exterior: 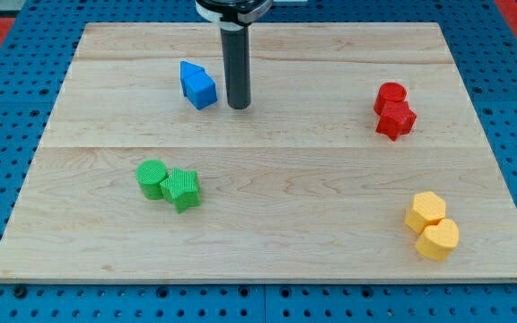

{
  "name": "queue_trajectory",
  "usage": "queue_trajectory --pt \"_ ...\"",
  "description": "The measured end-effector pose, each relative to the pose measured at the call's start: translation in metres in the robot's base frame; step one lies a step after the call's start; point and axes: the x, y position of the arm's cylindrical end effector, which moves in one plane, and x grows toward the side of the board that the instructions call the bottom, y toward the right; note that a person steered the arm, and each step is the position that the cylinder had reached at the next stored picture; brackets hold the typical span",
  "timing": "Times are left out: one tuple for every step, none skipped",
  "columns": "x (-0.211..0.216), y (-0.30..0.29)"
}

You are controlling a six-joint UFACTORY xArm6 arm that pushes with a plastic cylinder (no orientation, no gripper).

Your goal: Place the blue blocks and the red circle in a horizontal line

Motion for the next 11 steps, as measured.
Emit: queue_trajectory --pt "-0.016 0.077" --pt "-0.031 0.045" --pt "-0.092 0.008" --pt "-0.072 -0.048" --pt "-0.068 -0.084" --pt "-0.065 -0.1" --pt "-0.065 -0.099" --pt "-0.082 -0.021" --pt "-0.07 0.115" --pt "-0.043 0.229" --pt "0.001 0.247"
